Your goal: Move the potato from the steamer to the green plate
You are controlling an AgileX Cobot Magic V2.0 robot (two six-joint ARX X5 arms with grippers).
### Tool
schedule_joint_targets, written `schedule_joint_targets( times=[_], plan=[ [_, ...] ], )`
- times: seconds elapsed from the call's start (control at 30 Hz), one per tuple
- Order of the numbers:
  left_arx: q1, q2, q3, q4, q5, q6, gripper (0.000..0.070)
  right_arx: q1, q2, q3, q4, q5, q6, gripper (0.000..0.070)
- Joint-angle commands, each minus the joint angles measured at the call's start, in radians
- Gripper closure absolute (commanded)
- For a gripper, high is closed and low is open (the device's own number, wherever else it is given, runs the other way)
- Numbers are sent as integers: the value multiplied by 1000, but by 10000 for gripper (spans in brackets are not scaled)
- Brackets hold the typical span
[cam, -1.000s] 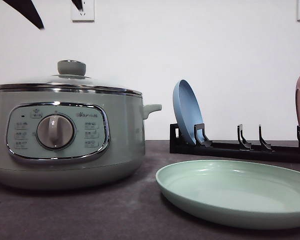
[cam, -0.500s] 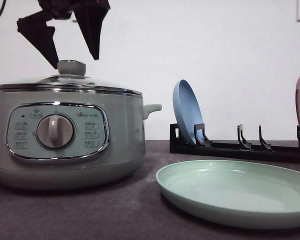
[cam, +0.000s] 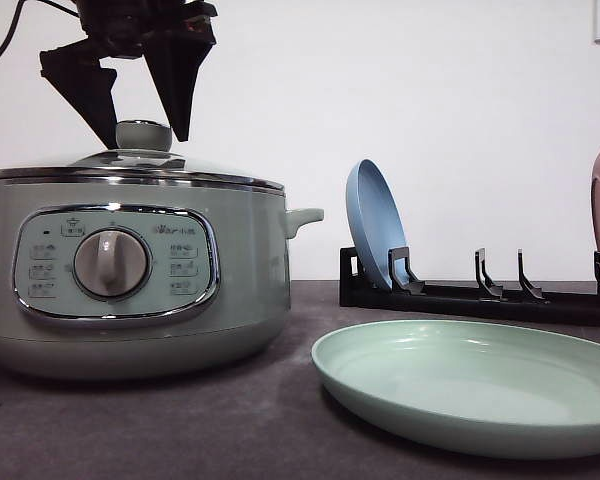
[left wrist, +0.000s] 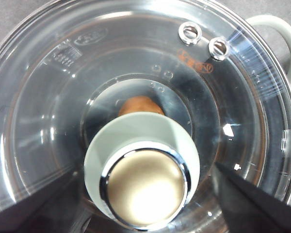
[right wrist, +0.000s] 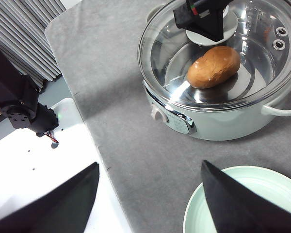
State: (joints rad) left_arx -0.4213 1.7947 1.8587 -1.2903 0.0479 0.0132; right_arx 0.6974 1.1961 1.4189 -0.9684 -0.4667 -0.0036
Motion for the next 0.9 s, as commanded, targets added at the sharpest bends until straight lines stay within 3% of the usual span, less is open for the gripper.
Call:
schedule_joint_targets(
  times=[0.0,0.5,0.87],
  plan=[
    [-5,20,32,2,-4,9,297,6,12,16,2,3,-12,284],
    [-5,41,32,-1,-4,8,325,6,12,16,2,3,-12,284],
    [-5,40,33,-31,-4,8,621,6,12,16,3,4,-12,284]
  ],
)
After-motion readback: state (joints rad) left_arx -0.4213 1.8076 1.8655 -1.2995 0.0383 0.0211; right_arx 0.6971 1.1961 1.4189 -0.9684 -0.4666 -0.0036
